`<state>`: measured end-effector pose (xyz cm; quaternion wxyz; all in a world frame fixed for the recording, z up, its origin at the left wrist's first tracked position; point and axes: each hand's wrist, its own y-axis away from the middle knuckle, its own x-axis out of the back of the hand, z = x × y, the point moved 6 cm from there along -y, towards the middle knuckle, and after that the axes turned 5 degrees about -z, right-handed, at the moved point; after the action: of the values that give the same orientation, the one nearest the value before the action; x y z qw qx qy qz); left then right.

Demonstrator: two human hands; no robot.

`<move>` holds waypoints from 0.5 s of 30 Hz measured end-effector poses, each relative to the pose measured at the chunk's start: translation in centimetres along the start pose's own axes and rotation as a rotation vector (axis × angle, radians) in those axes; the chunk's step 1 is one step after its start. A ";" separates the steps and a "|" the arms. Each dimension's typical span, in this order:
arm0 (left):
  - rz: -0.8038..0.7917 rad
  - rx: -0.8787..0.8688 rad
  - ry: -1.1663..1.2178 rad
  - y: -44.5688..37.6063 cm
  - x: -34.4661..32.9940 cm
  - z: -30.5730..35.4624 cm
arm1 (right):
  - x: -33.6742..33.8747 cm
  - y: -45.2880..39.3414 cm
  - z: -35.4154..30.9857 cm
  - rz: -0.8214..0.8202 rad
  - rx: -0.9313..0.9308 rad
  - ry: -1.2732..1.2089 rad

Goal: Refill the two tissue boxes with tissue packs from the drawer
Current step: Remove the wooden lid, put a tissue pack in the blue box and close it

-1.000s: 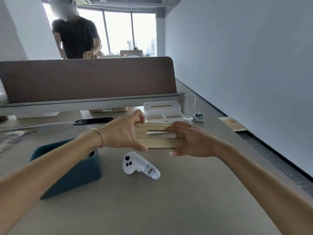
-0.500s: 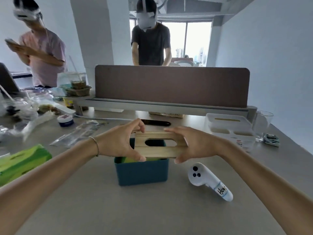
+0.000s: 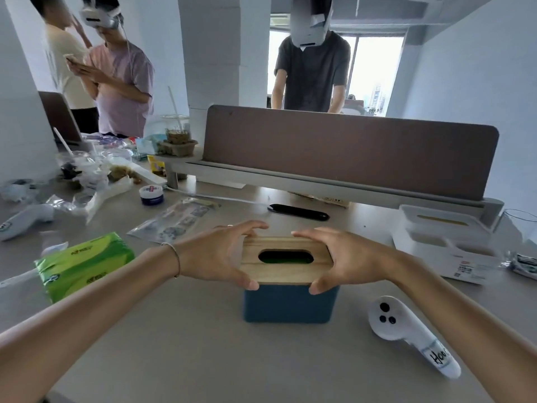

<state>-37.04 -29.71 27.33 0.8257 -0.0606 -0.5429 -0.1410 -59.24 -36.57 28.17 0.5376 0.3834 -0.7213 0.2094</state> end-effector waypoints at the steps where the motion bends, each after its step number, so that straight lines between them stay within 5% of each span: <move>1: -0.001 -0.001 -0.001 -0.1 0.0 0.0 | -0.1 0.0 0.1 -0.004 0.001 -0.002; 15: 0.008 -0.023 0.076 -0.9 -0.3 -0.2 | 0.0 0.0 1.0 0.001 0.011 -0.033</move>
<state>-37.22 -30.60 26.94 0.8456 -0.0669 -0.5091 -0.1464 -59.82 -37.31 27.88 0.5234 0.3894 -0.7289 0.2074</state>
